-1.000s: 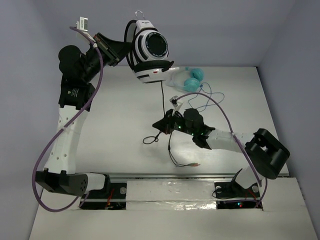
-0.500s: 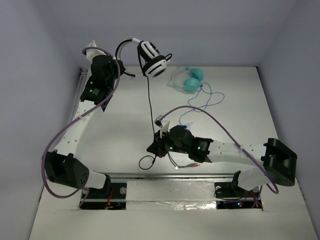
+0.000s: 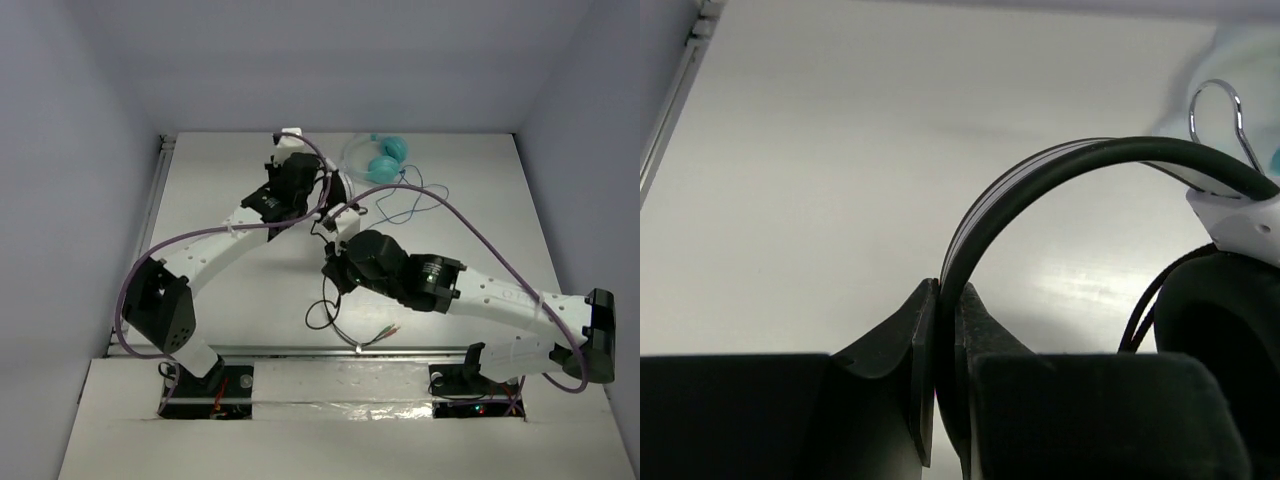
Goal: Wrap the headphones
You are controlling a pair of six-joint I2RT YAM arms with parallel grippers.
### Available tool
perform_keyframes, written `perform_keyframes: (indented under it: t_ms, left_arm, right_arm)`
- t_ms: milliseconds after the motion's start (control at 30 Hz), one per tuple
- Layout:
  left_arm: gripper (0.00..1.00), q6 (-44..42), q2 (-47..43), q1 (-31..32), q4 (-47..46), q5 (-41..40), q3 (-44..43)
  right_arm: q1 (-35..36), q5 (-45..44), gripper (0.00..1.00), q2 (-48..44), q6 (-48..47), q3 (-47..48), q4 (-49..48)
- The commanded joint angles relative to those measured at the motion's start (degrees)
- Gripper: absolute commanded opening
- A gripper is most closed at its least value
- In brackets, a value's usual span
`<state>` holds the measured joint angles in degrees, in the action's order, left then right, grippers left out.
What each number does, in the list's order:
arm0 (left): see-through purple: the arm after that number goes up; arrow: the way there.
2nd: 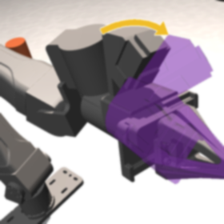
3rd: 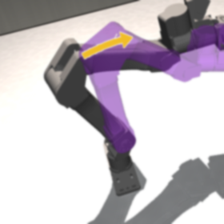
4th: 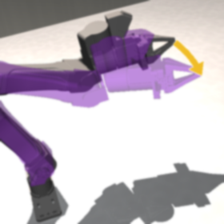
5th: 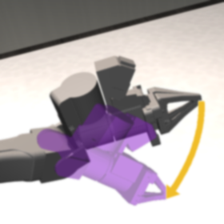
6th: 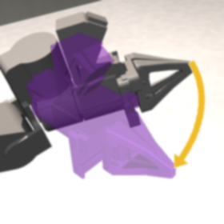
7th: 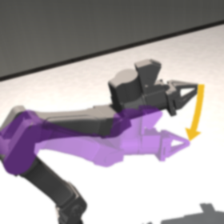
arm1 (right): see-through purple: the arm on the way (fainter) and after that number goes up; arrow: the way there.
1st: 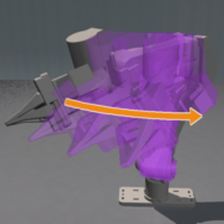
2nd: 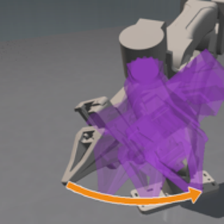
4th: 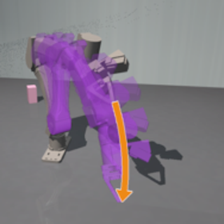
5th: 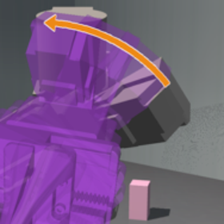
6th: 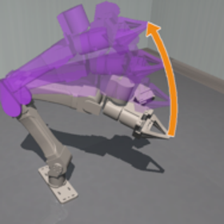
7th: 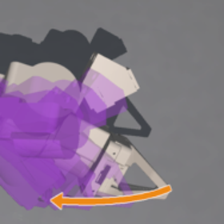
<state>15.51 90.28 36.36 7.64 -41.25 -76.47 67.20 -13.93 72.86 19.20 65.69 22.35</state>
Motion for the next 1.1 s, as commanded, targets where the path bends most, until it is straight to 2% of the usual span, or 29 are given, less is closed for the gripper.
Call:
perform_keyframes:
  t_ms: [0, 300, 333, 600, 633, 700, 833, 1067]
  left_arm:
    - [0.0, -2.2, -5.2, 1.3, -0.6, -4.6, 3.6]
    - [0.0, -5.6, -11.5, 5.8, 5.4, 2.3, 13.4]
    - [0.0, -7.3, -12.1, 5.8, 5.7, 7.0, 14.1]
    - [0.0, -9.8, -17.8, 5.8, 8.2, 21.9, 15.9]
    - [0.0, -10.1, -18.5, 5.8, 7.7, 26.3, 16.0]
    - [0.0, -8.9, -19.7, 4.3, 8.0, 29.2, 14.9]
    - [0.0, -8.6, -22.2, -0.1, 7.6, 42.4, 12.8]
    - [0.0, -6.6, -24.7, -10.9, 6.5, 61.4, 11.3]
  right_arm:
    - [-0.7, -12.2, 0.0, -1.2, -4.3, 3.6, 7.3]
    - [-8.1, -17.7, 0.0, -2.0, -8.0, 5.8, 7.8]
    - [-8.9, -17.6, 0.0, -1.9, -8.0, 5.7, 7.2]
    - [-14.1, -21.7, 0.0, -0.1, -9.5, 5.6, 5.0]
    - [-14.7, -21.8, 0.0, 0.2, -9.4, 5.5, 4.5]
    - [-15.3, -22.4, 0.0, 1.1, -9.0, 4.9, 2.9]
    - [-16.7, -20.4, 0.0, 2.2, -8.0, 3.4, -0.6]
    - [-19.2, -10.3, 0.01, -0.7, -4.9, -0.5, -7.4]
